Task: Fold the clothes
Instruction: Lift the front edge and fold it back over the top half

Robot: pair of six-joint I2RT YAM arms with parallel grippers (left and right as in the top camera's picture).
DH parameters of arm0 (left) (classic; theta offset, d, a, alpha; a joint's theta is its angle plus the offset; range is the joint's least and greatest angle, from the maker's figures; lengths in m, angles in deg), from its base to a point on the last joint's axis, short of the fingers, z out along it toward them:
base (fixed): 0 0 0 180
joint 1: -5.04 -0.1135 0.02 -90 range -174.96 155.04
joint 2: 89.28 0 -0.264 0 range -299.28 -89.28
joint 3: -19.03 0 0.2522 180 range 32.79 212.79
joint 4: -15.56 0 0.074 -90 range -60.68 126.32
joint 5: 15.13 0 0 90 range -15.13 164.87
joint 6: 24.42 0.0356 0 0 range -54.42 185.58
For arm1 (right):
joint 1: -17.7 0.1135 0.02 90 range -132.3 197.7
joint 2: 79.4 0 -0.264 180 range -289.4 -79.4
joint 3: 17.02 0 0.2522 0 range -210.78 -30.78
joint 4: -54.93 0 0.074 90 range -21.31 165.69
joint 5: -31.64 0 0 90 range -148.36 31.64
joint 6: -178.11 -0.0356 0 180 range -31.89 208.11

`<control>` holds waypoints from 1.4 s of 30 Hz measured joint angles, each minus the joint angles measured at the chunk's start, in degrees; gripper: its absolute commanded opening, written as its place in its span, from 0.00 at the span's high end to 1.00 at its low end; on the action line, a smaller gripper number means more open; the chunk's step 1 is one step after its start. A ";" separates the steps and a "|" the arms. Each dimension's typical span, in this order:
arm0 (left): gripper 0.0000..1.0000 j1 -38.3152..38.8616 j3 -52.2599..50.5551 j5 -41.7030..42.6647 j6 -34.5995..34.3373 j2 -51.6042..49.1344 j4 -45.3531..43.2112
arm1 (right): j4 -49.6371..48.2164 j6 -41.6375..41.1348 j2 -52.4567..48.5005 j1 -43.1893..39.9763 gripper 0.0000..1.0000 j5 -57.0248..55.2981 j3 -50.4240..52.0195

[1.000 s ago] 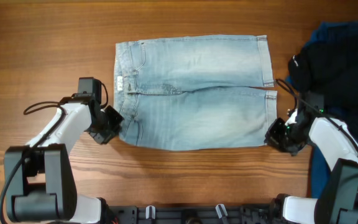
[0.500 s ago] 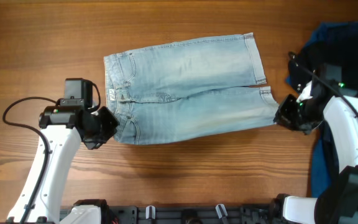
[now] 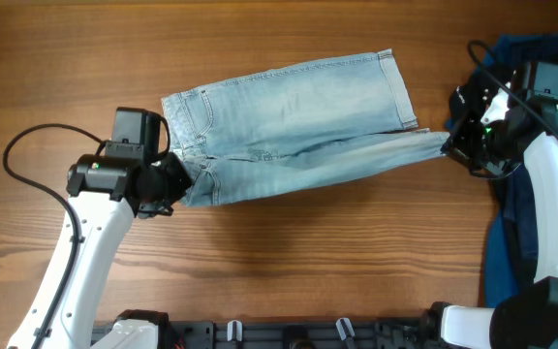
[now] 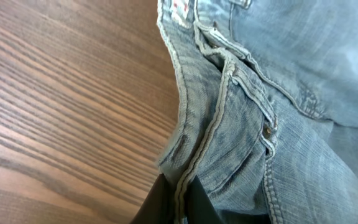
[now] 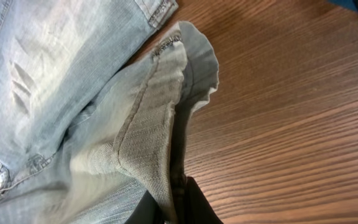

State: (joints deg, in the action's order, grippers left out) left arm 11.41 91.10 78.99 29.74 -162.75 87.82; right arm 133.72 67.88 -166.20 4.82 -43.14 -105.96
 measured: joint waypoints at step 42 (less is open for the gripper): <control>0.96 -4.85 0.02 -8.41 0.00 -5.79 -29.31 | -32.74 -3.32 -13.62 13.97 0.96 -4.76 -5.01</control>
State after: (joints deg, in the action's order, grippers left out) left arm 6.56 91.12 70.57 29.74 -168.55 58.51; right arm 100.98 64.56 -179.82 18.78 -47.90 -110.96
